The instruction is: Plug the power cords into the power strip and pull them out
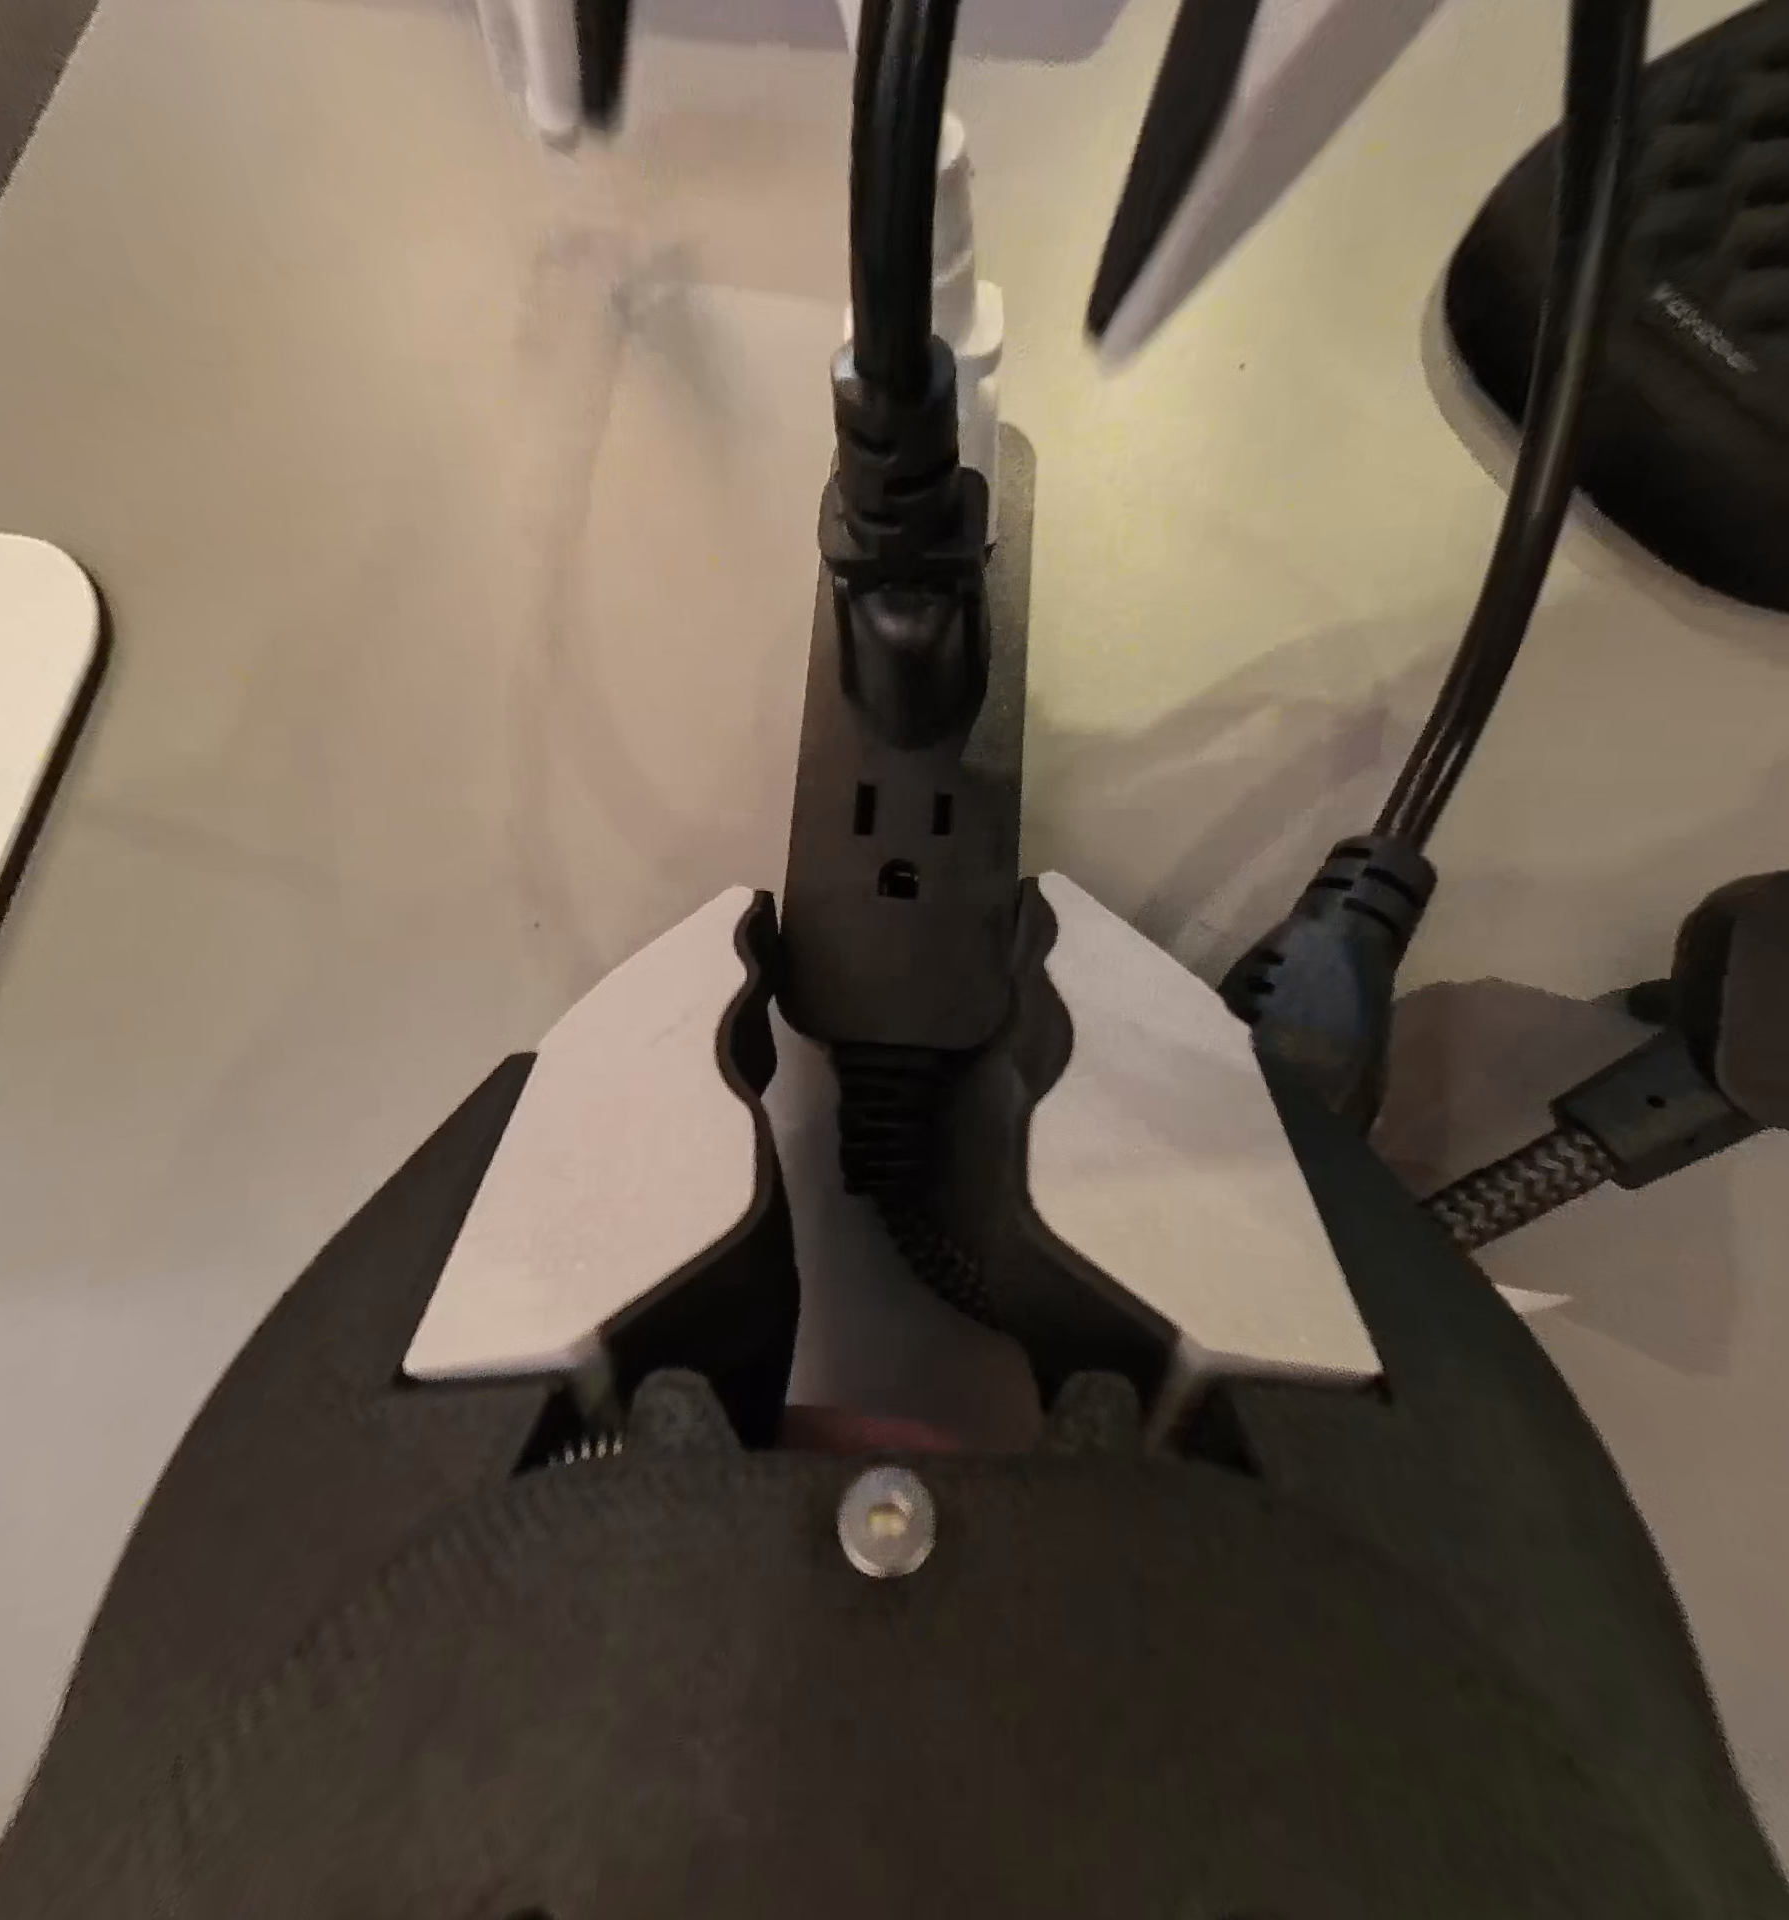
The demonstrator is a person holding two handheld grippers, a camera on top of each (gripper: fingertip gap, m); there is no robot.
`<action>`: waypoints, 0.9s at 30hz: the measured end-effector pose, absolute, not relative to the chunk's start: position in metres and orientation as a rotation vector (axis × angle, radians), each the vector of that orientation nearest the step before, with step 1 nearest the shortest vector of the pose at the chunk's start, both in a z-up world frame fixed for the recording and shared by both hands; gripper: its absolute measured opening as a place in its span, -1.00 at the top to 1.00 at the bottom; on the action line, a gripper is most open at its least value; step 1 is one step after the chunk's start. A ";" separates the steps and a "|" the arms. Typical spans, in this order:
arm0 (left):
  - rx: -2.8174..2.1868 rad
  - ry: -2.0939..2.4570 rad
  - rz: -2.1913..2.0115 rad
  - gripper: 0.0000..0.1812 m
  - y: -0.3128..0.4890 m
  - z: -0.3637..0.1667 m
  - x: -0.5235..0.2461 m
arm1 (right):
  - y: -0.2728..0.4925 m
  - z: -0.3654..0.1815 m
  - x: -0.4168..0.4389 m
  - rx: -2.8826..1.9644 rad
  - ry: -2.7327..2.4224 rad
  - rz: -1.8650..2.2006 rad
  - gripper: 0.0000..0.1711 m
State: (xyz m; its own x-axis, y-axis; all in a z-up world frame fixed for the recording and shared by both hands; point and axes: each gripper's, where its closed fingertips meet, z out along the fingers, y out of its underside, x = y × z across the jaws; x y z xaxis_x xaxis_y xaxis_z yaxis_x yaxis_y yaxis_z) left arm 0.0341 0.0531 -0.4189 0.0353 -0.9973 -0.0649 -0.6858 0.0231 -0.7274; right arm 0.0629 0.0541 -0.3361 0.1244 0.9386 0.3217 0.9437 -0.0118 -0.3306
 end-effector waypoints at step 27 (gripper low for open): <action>-1.984 1.288 -0.455 0.52 0.094 -0.419 0.037 | 0.127 -0.208 0.050 -1.461 -1.125 0.588 0.69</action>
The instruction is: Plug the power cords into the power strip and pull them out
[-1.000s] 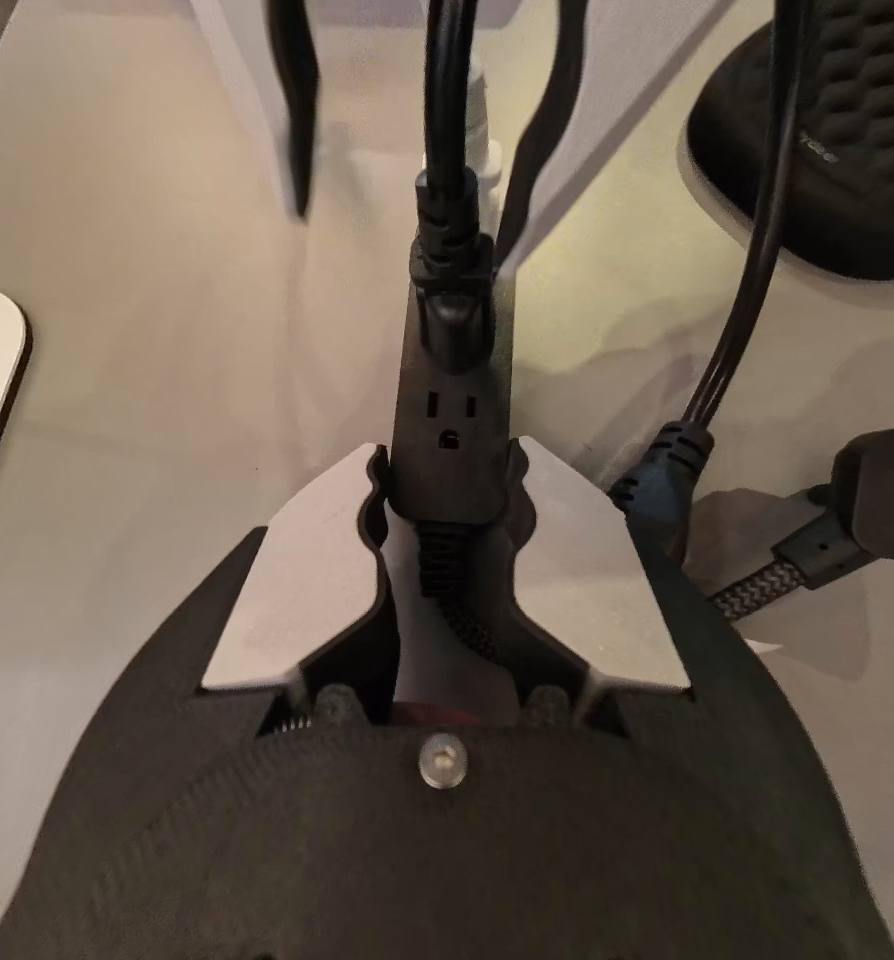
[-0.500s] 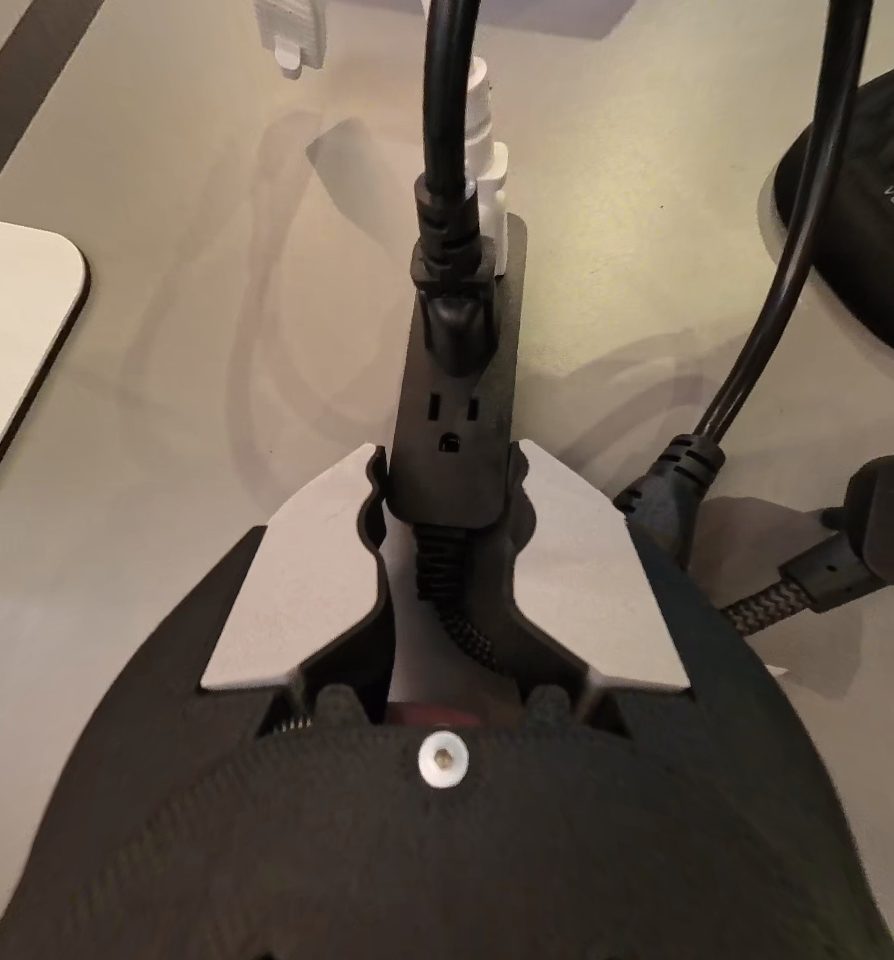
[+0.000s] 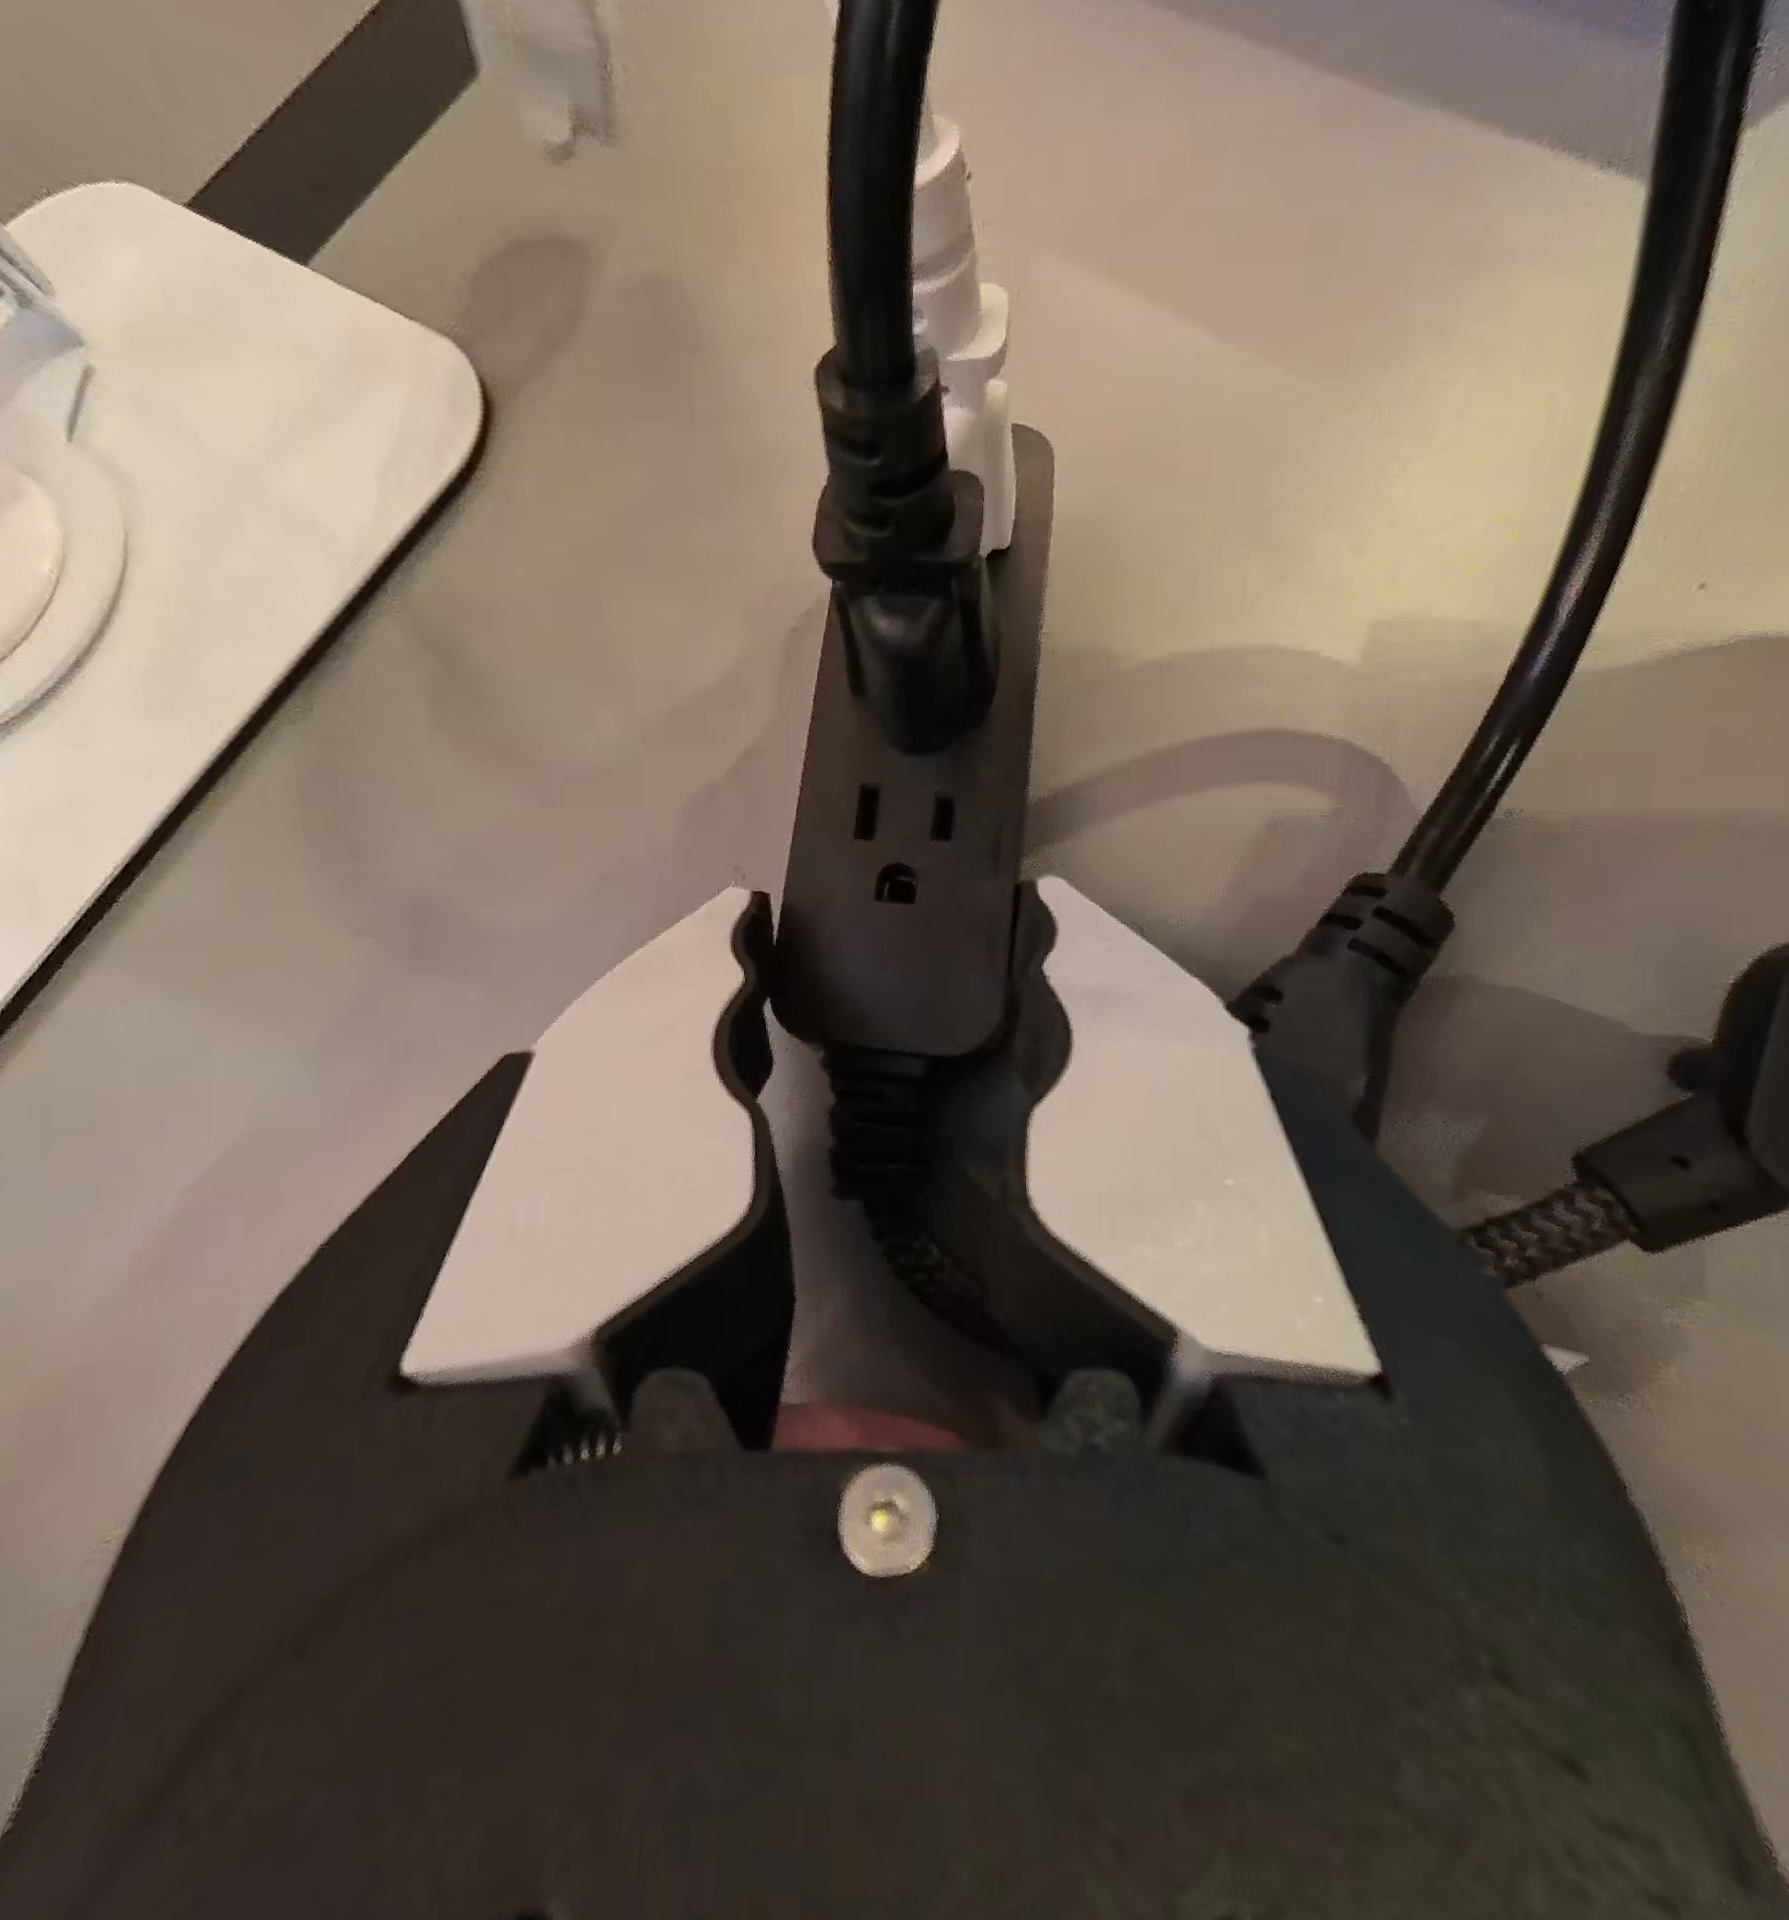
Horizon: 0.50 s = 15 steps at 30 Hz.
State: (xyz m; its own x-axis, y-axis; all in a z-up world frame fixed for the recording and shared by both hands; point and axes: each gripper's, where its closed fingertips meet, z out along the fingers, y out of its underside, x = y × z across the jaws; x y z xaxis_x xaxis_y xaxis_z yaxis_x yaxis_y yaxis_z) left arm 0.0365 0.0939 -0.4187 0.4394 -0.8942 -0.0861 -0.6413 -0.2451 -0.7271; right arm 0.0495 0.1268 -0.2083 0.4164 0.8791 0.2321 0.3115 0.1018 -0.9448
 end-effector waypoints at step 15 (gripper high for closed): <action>-1.951 1.303 -0.485 0.42 0.099 -0.416 0.042 | 0.138 -0.241 0.066 -1.409 -1.077 0.691 0.73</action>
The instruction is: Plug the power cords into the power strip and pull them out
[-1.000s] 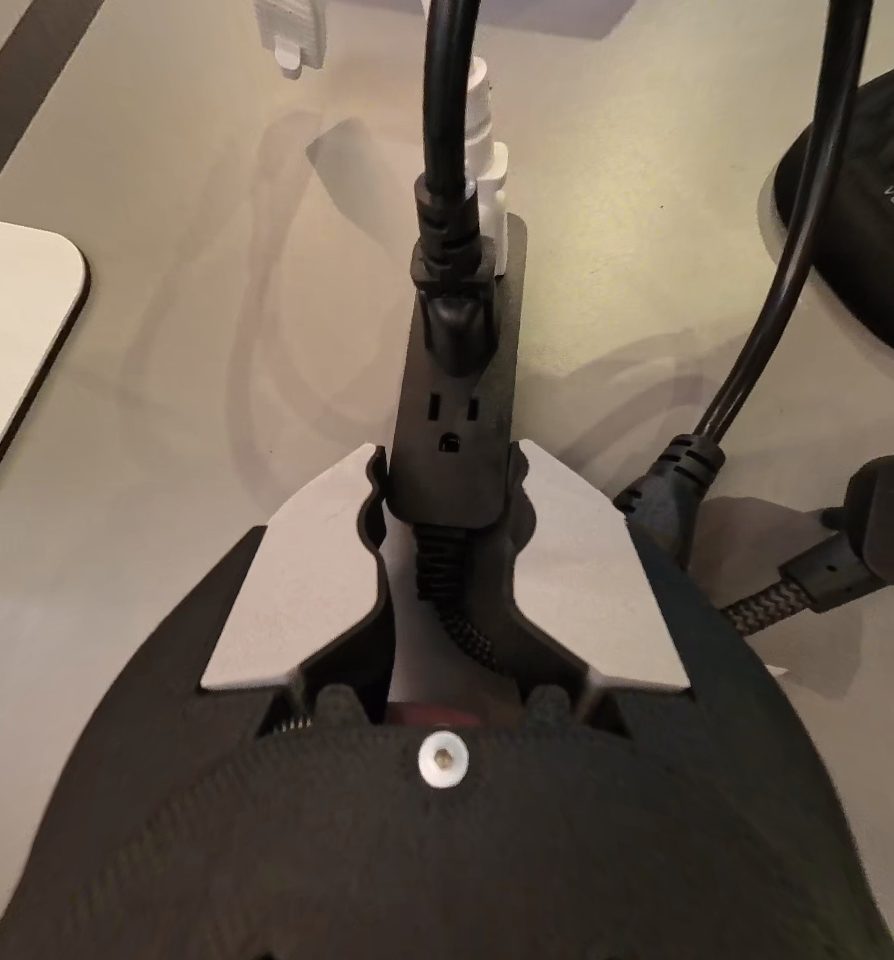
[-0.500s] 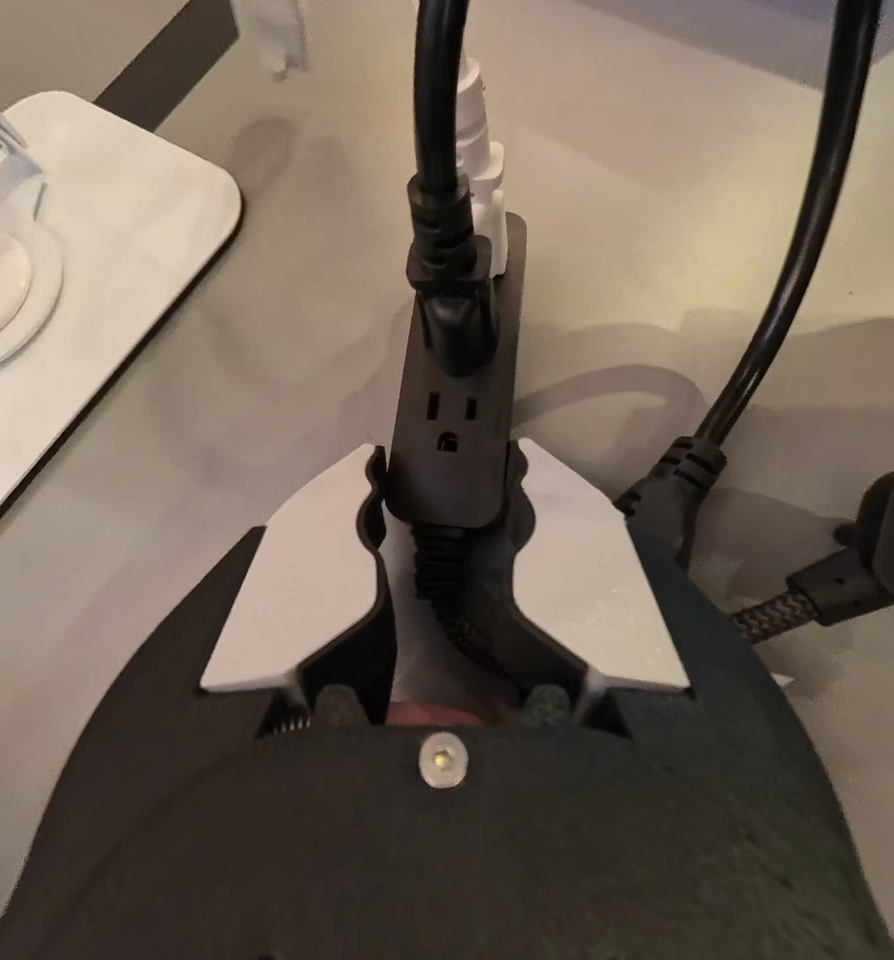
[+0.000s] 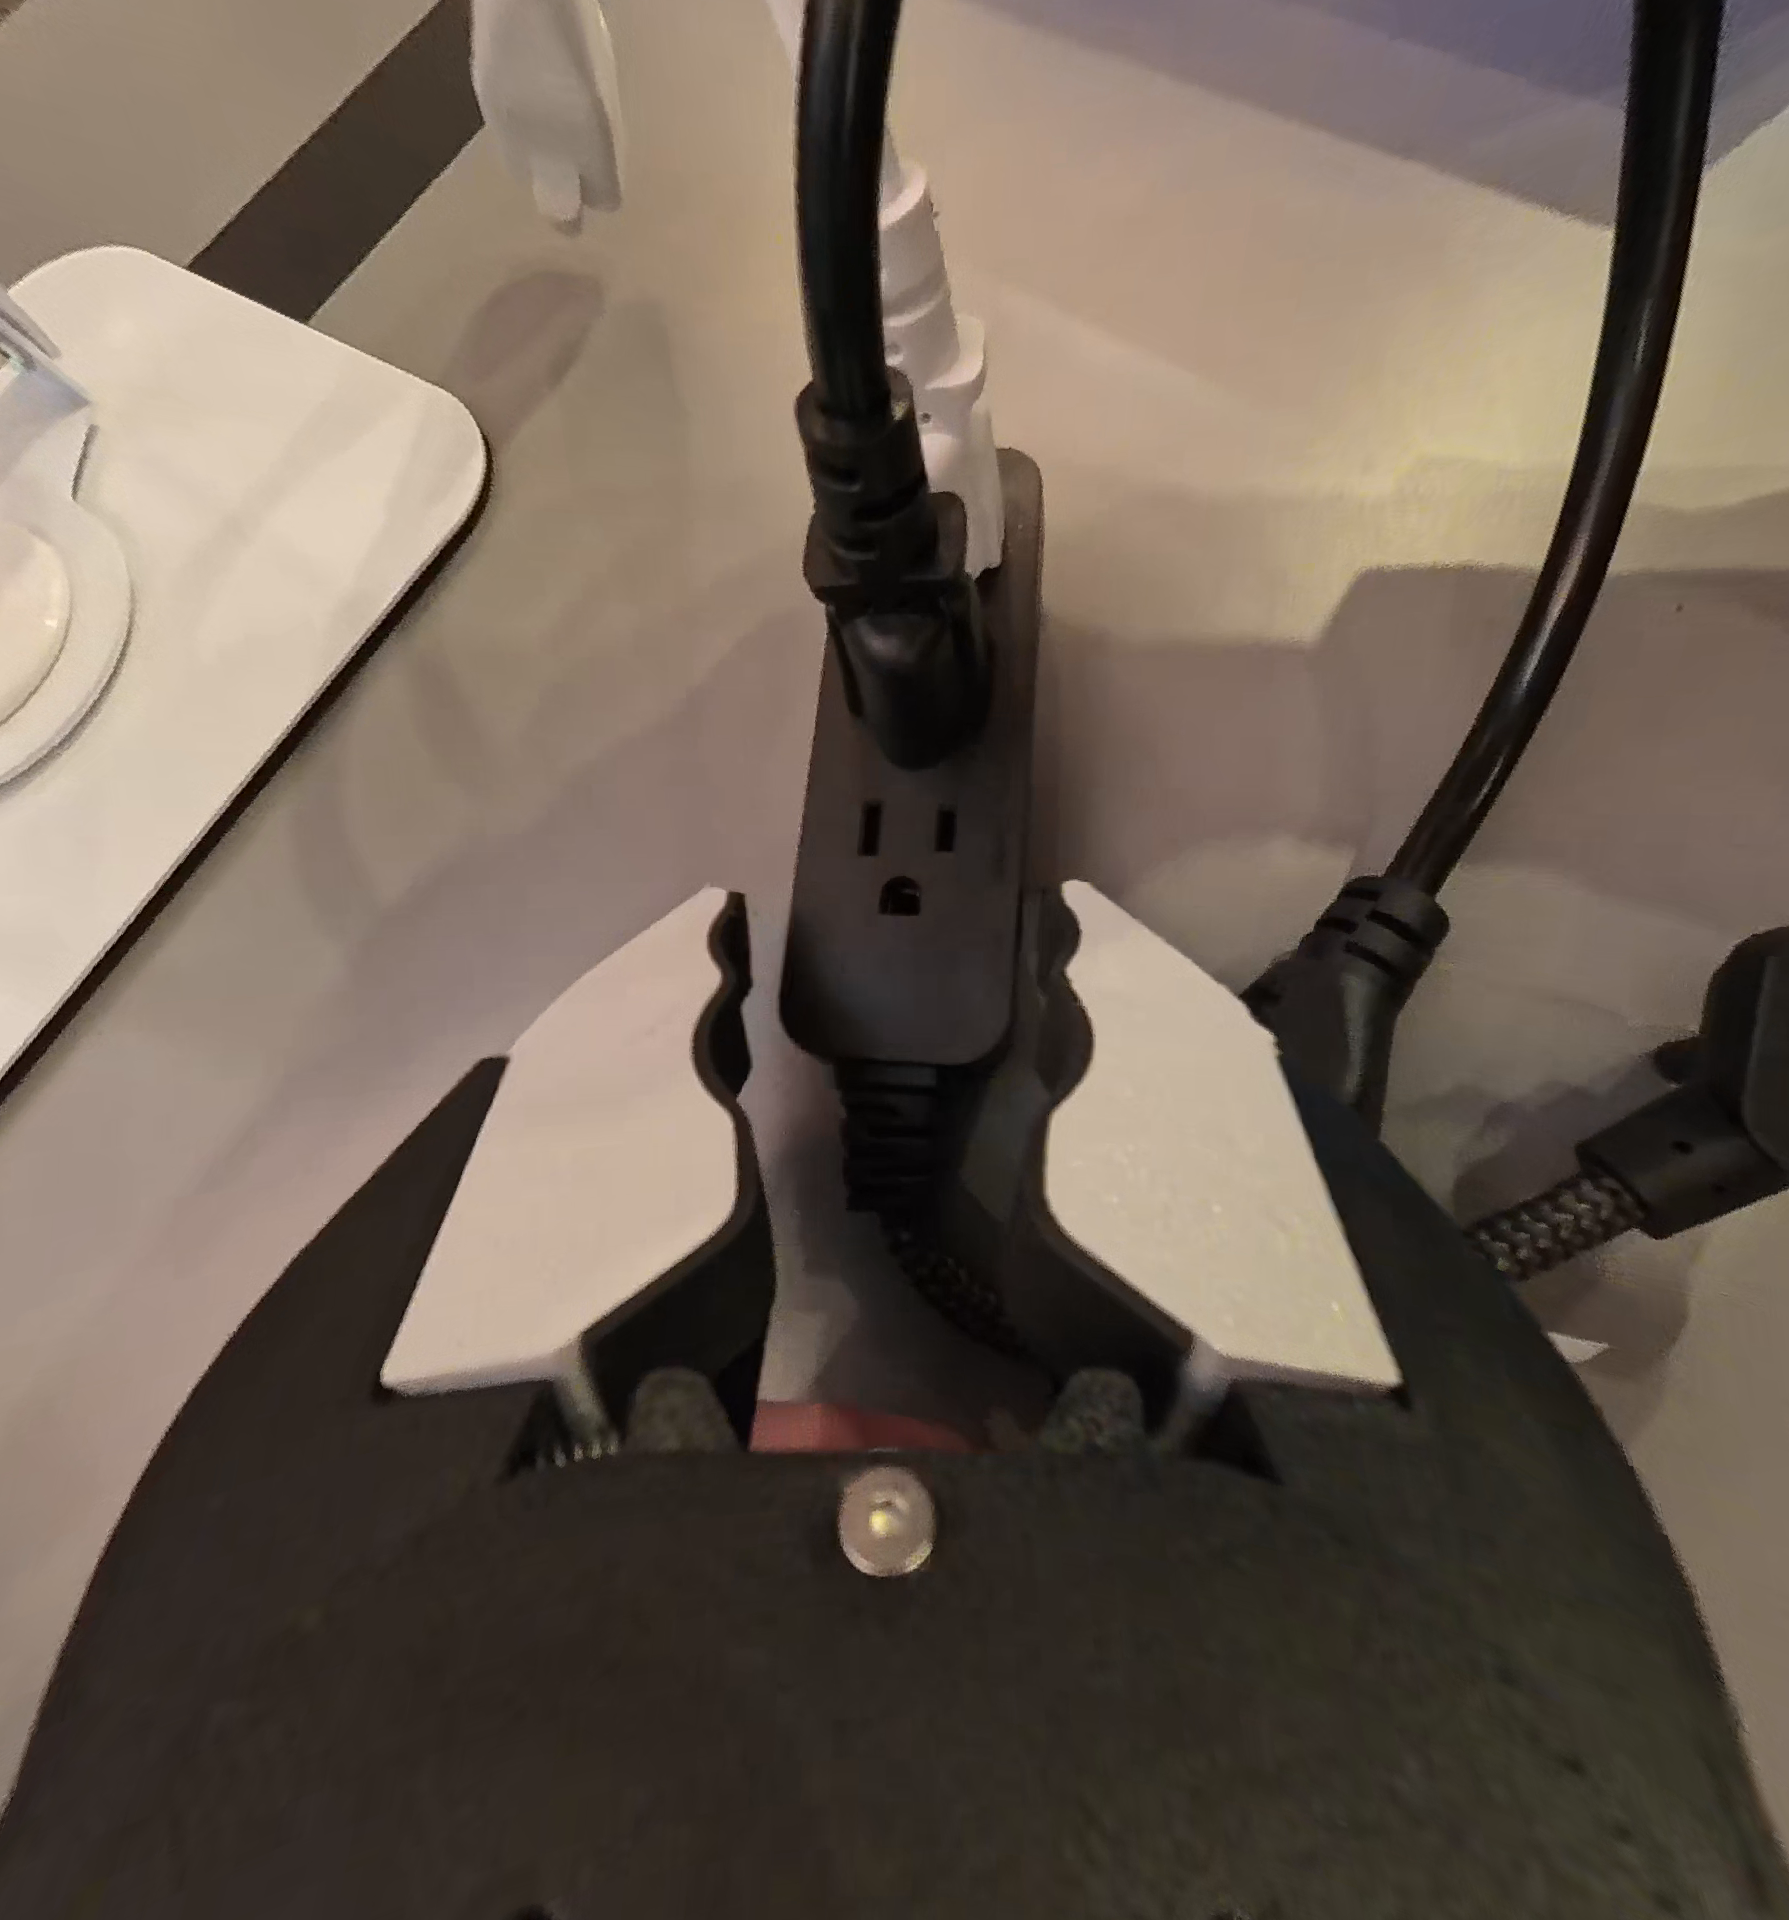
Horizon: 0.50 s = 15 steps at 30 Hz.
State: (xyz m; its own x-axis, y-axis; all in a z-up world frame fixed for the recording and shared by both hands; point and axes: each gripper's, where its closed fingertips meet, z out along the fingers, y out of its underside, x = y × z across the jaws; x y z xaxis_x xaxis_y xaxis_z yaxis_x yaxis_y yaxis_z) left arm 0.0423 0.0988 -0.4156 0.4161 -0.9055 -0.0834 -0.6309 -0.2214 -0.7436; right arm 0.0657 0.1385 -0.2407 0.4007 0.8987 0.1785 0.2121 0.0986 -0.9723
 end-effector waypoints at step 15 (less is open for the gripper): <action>-1.632 1.226 -0.564 0.43 0.066 -0.307 -0.003 | 0.138 -0.249 0.062 -1.421 -1.104 0.654 0.74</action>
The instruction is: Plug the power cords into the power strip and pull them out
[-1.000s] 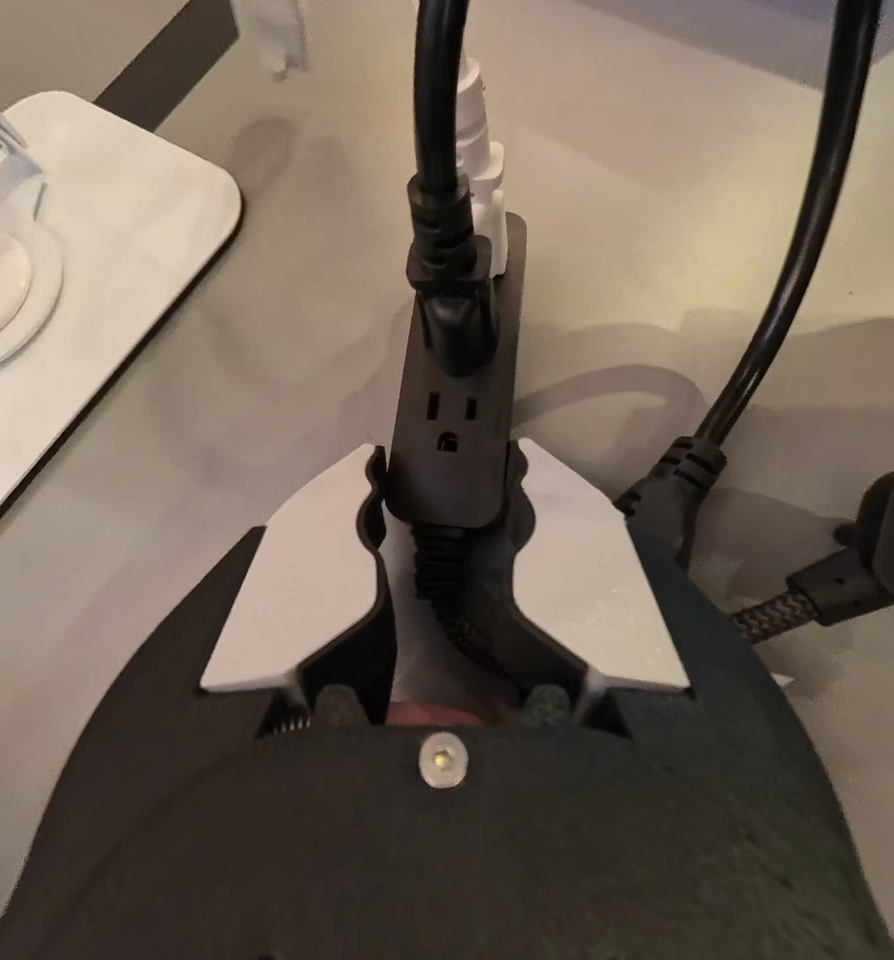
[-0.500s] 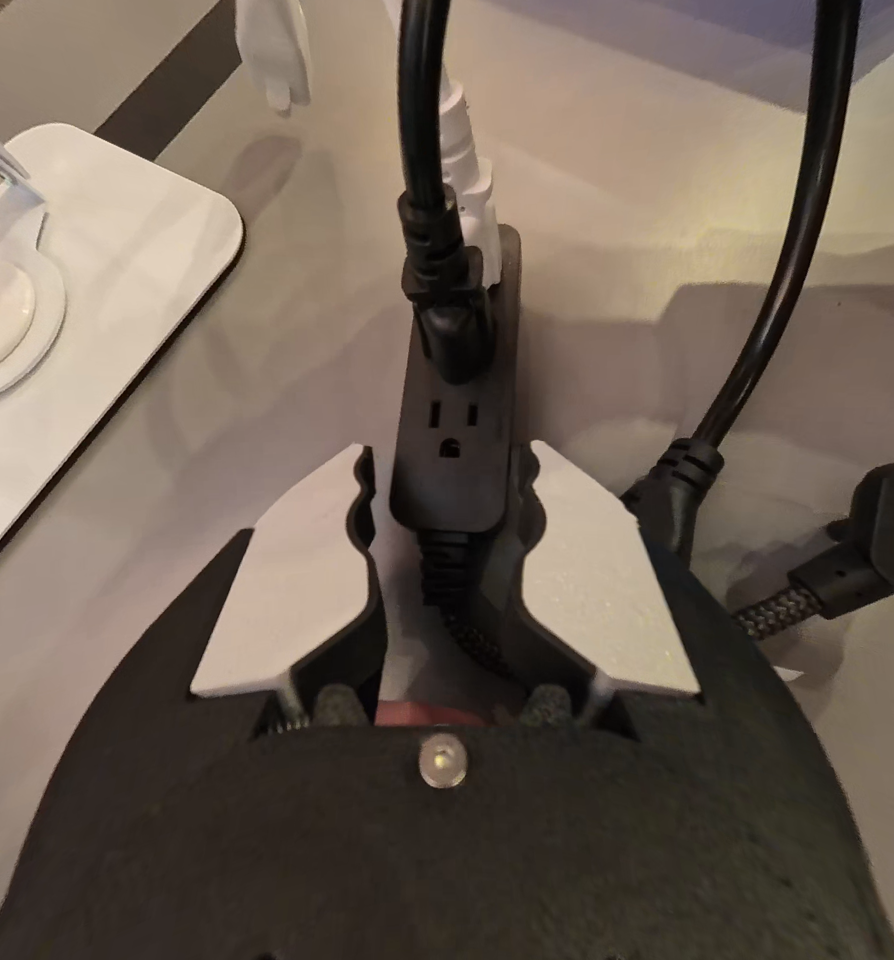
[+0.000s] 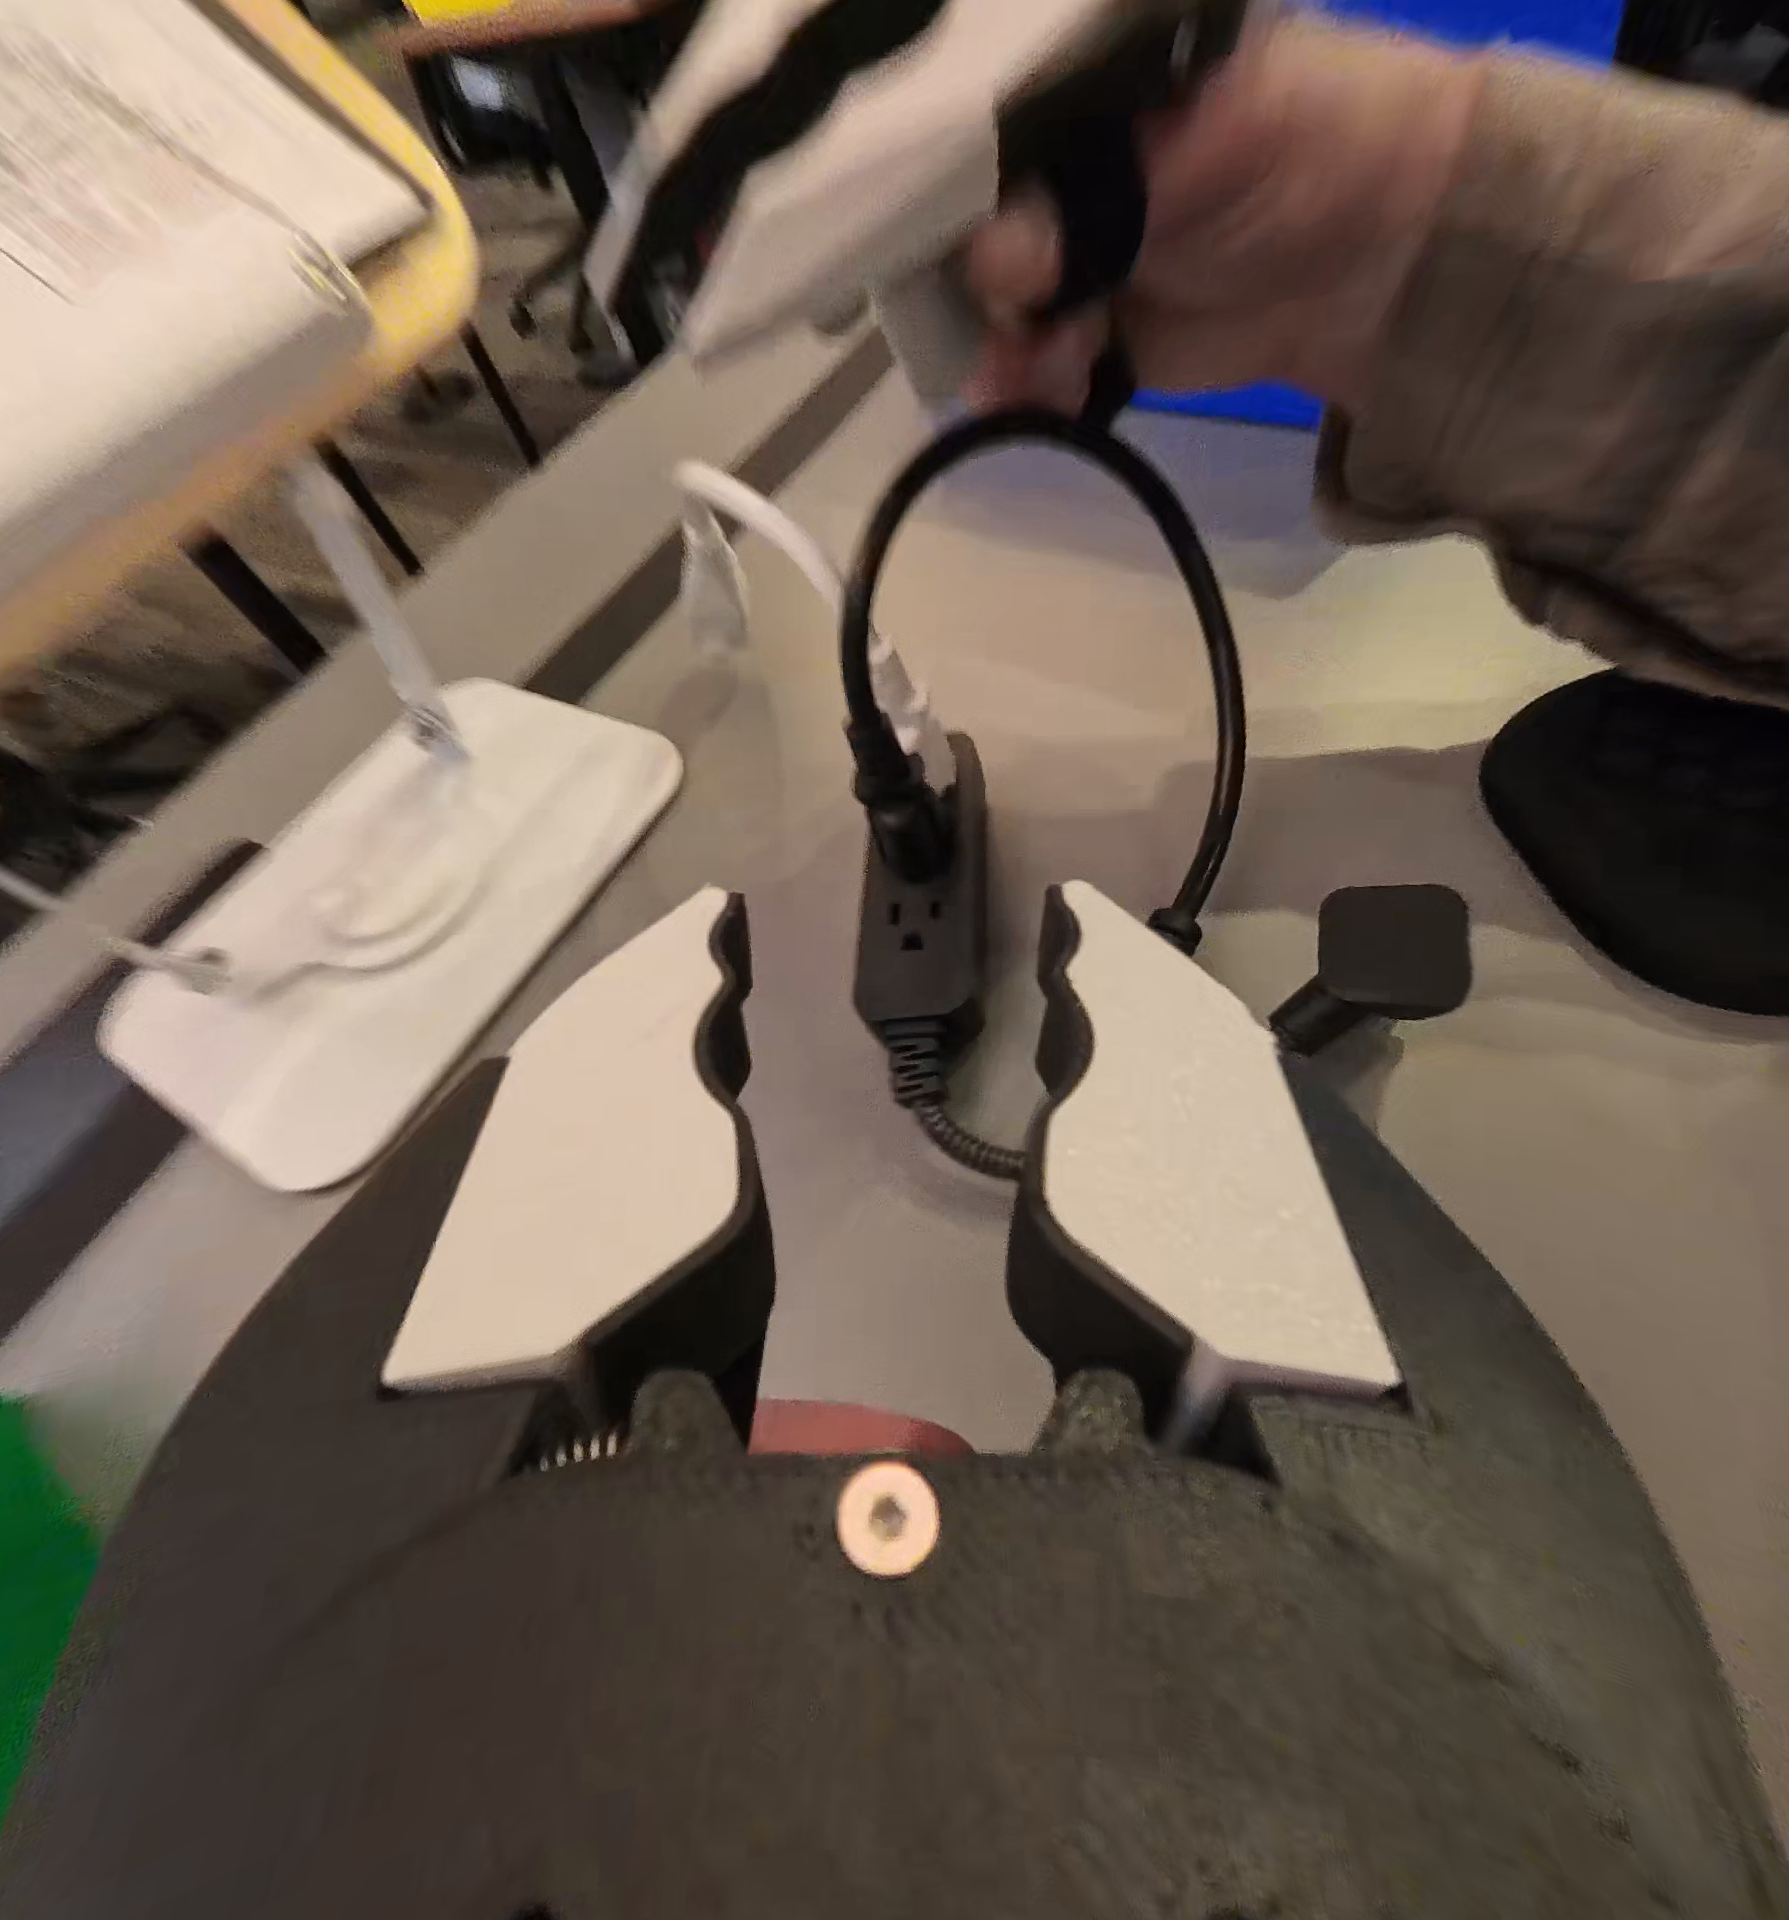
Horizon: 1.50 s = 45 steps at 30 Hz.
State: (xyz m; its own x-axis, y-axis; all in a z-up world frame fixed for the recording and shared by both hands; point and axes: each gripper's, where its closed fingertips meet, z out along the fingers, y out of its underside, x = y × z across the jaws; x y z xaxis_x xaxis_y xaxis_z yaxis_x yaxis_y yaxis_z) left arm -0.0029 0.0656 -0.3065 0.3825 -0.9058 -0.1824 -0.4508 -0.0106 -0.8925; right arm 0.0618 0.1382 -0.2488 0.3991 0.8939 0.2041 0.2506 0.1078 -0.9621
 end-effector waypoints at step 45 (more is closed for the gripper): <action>-1.987 1.829 0.685 0.84 0.331 -0.406 -0.310 | 0.160 -0.273 0.090 -1.470 -0.976 0.705 0.78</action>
